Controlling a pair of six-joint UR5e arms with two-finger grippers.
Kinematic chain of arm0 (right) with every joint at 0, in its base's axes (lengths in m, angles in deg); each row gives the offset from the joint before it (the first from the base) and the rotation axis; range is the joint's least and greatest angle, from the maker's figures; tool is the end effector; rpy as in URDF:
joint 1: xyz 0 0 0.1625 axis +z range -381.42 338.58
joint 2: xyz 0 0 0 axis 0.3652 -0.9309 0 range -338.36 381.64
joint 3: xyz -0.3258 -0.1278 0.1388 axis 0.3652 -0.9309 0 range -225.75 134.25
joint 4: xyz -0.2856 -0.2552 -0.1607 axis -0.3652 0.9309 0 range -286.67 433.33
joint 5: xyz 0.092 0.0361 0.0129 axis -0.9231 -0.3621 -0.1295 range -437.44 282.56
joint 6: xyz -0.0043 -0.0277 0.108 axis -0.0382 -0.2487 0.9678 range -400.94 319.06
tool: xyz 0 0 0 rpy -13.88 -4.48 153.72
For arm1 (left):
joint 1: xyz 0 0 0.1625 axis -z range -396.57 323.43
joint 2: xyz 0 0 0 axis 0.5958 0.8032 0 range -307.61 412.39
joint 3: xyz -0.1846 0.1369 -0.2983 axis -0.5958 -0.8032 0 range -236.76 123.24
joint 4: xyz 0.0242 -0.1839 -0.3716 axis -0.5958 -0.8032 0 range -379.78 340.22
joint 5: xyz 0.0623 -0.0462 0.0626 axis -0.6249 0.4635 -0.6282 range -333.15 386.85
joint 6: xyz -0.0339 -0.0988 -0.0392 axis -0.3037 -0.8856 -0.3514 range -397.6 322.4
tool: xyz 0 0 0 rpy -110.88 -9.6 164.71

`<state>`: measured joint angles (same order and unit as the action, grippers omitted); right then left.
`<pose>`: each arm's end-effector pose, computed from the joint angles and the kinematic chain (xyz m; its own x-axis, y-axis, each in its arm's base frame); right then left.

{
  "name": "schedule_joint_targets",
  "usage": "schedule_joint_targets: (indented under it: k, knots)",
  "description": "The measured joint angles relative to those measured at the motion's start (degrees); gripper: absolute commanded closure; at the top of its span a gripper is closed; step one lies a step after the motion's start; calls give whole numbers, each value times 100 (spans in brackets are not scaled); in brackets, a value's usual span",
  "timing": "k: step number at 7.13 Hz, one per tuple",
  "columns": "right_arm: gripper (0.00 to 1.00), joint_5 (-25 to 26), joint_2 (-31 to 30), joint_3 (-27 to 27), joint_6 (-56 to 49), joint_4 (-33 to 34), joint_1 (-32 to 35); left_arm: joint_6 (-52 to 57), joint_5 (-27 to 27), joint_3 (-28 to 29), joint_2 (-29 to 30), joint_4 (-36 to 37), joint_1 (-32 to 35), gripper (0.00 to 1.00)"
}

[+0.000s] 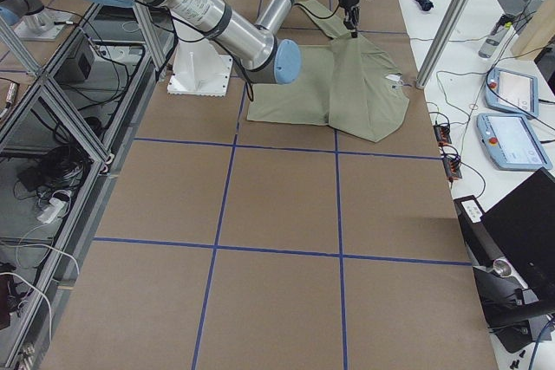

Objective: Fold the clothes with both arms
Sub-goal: 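Carry the sleeve across the shirt body toward the collar with the right gripper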

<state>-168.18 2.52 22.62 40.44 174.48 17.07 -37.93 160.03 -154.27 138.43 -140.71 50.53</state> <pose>-0.5126 -0.5761 0.0141 0.7013 0.3662 0.6116 -0.5168 0.8522 0.0824 -0.0318 -0.4970 0.5244 0.7088 0.4192 -0.5673 -0.0377 0.8256 0.5629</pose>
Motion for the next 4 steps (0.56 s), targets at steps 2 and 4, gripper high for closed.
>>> schedule_joint_targets:
  k: [2, 4]
  knots:
    - [100, 922, 261, -999, 529, -1075, -604, 6, 3, 32, 0, 0, 1, 0]
    - [100, 1304, 457, -1559, 703, -1779, -888, 15, 6, 70, 0, 0, 4, 0]
